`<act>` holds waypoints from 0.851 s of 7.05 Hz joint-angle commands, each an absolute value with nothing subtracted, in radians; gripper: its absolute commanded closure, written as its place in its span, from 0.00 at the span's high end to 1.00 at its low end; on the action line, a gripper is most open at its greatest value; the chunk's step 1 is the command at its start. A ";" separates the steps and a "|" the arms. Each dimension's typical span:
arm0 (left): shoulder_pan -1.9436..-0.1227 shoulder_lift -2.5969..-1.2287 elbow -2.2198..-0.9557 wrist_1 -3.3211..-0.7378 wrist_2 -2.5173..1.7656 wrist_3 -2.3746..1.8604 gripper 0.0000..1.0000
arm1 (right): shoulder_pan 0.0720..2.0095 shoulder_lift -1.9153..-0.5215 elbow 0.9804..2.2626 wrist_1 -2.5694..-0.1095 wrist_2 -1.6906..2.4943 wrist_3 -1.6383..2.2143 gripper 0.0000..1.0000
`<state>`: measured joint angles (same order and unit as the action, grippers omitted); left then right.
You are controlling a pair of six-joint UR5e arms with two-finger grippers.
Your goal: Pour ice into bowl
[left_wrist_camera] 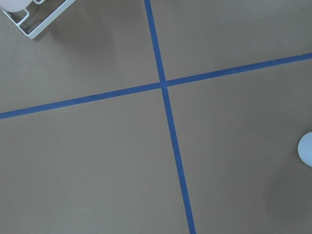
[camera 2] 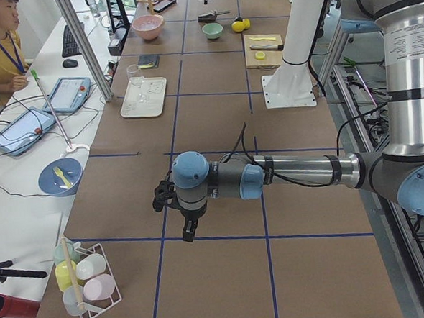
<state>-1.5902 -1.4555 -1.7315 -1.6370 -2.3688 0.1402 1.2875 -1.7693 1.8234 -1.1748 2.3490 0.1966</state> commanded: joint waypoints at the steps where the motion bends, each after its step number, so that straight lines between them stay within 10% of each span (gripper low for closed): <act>1: -1.589 -1.454 -1.730 -1.646 -2.370 0.140 1.00 | 1.128 -1.775 1.795 -1.061 2.254 0.430 1.00; 4: -1.591 -1.453 -1.729 -1.647 -2.370 0.143 1.00 | 1.005 -1.763 1.680 -0.890 2.199 0.515 1.00; 6: -1.589 -1.453 -1.729 -1.647 -2.370 0.143 1.00 | 0.976 -1.764 1.680 -0.887 2.158 0.505 0.22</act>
<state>-1.5905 -1.4530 -1.7289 -1.6475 -2.3700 0.1425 0.9949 -1.7636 1.6830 -0.8966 2.1787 0.5023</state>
